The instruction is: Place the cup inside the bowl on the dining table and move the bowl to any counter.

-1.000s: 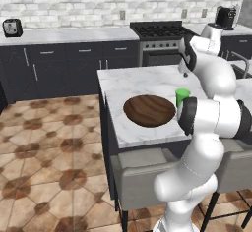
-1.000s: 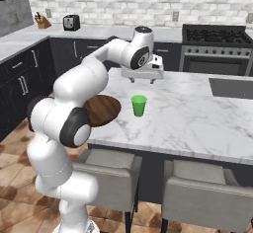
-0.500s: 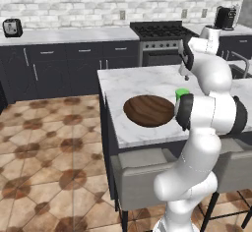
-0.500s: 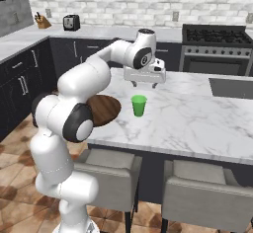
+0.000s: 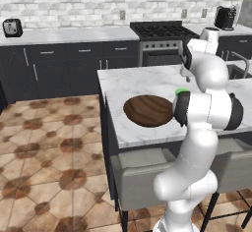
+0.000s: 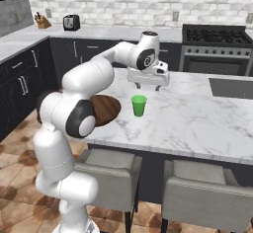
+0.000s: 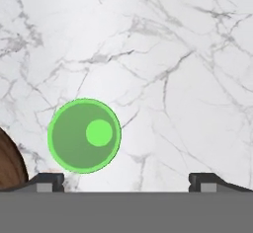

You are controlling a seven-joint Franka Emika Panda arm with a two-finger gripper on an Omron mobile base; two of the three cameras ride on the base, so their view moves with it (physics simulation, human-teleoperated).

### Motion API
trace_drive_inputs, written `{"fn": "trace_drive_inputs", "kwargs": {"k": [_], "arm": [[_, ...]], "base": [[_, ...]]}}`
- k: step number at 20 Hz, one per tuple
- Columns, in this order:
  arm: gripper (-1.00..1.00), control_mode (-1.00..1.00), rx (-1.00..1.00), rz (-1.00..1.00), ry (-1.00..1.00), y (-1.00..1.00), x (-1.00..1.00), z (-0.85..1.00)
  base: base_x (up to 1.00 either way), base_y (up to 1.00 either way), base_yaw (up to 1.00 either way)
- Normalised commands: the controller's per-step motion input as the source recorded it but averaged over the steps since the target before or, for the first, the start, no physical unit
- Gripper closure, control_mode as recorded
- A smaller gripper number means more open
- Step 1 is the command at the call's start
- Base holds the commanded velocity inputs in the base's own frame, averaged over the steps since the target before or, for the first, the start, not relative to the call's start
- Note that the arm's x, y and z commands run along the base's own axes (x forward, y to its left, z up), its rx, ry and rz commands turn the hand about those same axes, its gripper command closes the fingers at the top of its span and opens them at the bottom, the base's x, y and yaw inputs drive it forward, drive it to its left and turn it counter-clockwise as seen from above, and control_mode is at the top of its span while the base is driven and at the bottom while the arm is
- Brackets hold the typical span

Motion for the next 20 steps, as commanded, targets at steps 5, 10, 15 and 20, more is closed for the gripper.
{"fn": "trace_drive_inputs", "kwargs": {"k": [5, 10, 15, 20], "arm": [[-1.00, -1.00, 0.00, -0.09, 0.02, -0.01, 0.15, -0.10], [-1.00, -1.00, 0.00, -0.10, 0.00, 0.00, 0.26, -0.12], [-1.00, -1.00, 0.00, -0.09, 0.01, 0.00, 0.18, -0.13], [-1.00, -1.00, 0.00, -0.06, 0.00, 0.00, 0.04, -0.19]], "base": [[0.00, 0.00, 0.00], [0.00, 0.00, 0.00], [0.00, 0.00, 0.00], [0.00, 0.00, 0.00]]}}
